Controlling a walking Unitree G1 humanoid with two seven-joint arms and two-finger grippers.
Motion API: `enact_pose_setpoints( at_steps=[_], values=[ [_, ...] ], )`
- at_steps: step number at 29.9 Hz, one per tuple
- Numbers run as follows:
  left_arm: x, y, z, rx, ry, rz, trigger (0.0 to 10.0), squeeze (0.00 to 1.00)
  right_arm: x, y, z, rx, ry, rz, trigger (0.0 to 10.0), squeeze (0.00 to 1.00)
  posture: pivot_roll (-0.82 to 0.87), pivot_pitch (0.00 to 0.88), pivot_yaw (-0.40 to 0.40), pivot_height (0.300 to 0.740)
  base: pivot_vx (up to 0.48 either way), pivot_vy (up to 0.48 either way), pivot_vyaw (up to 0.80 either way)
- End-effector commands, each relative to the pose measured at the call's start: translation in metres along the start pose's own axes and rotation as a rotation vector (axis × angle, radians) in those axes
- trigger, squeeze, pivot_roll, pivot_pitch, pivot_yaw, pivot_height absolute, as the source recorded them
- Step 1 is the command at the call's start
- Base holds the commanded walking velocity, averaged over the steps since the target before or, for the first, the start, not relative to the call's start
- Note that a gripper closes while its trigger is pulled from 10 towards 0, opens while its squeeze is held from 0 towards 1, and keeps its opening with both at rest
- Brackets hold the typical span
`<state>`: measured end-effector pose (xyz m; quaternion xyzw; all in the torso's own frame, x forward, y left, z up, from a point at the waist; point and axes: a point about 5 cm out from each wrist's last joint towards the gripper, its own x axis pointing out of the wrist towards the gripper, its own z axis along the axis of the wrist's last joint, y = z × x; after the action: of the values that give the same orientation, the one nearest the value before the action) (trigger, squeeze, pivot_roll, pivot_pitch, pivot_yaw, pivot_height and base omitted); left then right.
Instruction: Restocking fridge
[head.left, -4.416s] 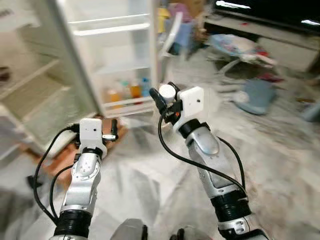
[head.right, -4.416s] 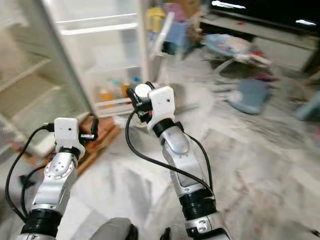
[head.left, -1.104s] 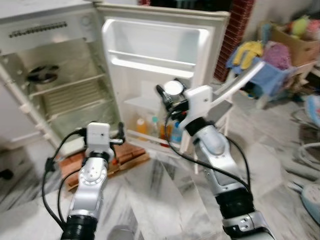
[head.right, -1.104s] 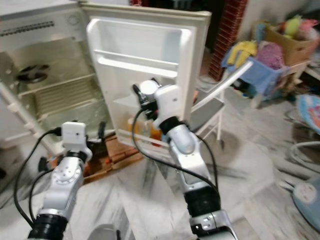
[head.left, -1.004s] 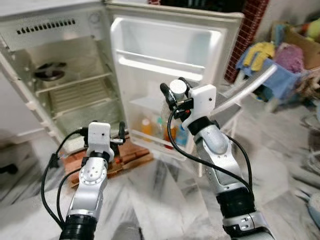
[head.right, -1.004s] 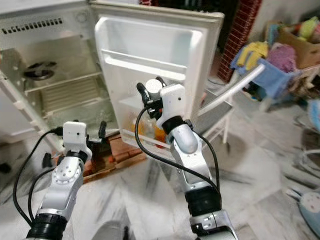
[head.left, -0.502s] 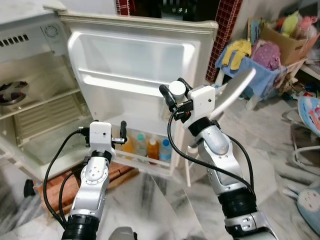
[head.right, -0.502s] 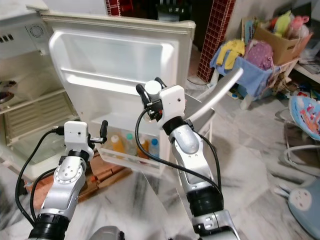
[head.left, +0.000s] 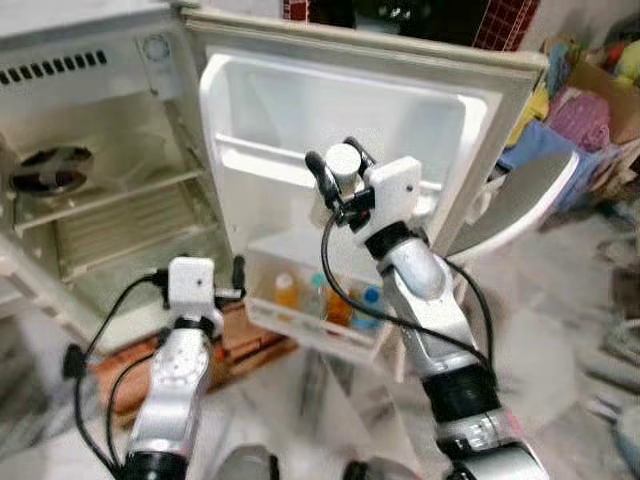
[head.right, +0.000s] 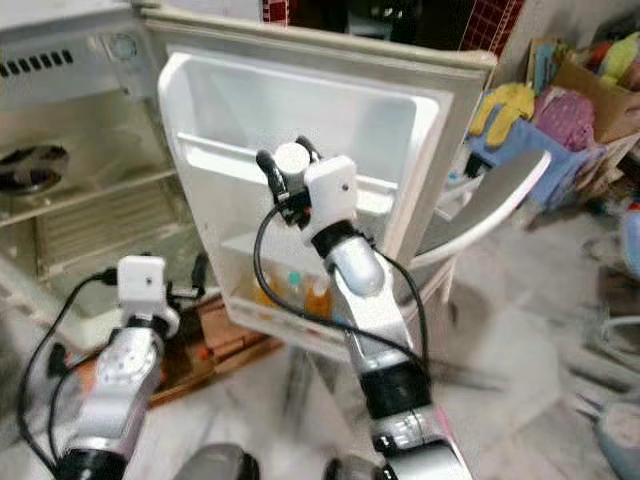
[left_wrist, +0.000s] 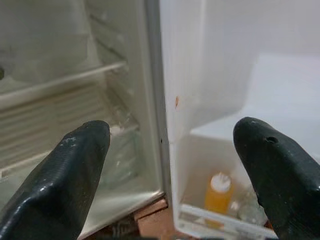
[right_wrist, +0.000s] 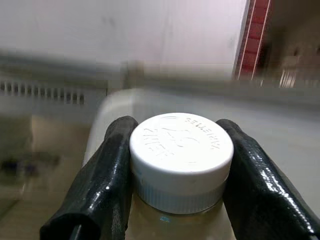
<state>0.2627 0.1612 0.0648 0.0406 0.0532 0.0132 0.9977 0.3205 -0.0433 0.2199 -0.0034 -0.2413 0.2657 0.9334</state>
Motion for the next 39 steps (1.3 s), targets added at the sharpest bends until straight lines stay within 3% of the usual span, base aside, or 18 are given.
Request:
enact_pose_setpoints(
  at_steps=[1,4,12,14,19,25,31,39],
  values=[
    [0.000,-0.003,0.003,0.013,-0.007,-0.006,10.0,0.00,0.004,-0.004,0.008,-0.014,-0.050,-0.022,10.0,0.00,0.13,0.036,-0.020,0.740,0.000,0.000,0.00],
    [0.000,-0.005,-0.001,0.017,0.008,-0.002,10.0,0.00,0.021,-0.006,0.021,-0.037,-0.106,-0.034,10.0,0.00,0.13,0.035,-0.029,0.740,0.000,0.000,0.00],
    [0.000,-0.007,0.001,0.016,0.002,-0.007,10.0,0.00,0.033,-0.020,0.027,-0.169,-0.122,-0.156,10.0,0.00,0.13,0.038,-0.033,0.740,0.000,0.000,0.00],
    [0.000,-0.007,0.002,0.021,0.000,-0.013,10.0,0.00,0.032,-0.027,0.021,-0.240,-0.079,-0.202,10.0,0.00,0.13,0.042,-0.033,0.740,0.000,0.000,0.00],
    [0.001,-0.007,0.002,0.021,0.001,-0.010,10.0,0.00,0.026,-0.038,0.006,-0.277,-0.016,-0.261,10.0,0.00,0.13,0.044,-0.033,0.740,0.000,0.000,0.00],
    [0.002,-0.009,0.003,0.022,0.001,-0.017,10.0,0.00,0.019,-0.045,-0.019,-0.332,0.144,-0.304,10.0,0.00,0.13,0.044,-0.032,0.740,0.000,0.000,0.00],
    [0.003,-0.008,0.002,0.027,0.008,-0.007,10.0,0.00,0.009,-0.050,-0.047,-0.357,0.321,-0.346,10.0,0.00,0.13,0.045,-0.031,0.740,0.000,0.000,0.00],
    [0.003,-0.009,0.000,0.029,0.018,-0.009,10.0,0.00,0.004,-0.061,-0.057,-0.368,0.399,-0.391,10.0,0.00,0.13,0.045,-0.031,0.740,0.000,0.000,0.00]
  ],
)
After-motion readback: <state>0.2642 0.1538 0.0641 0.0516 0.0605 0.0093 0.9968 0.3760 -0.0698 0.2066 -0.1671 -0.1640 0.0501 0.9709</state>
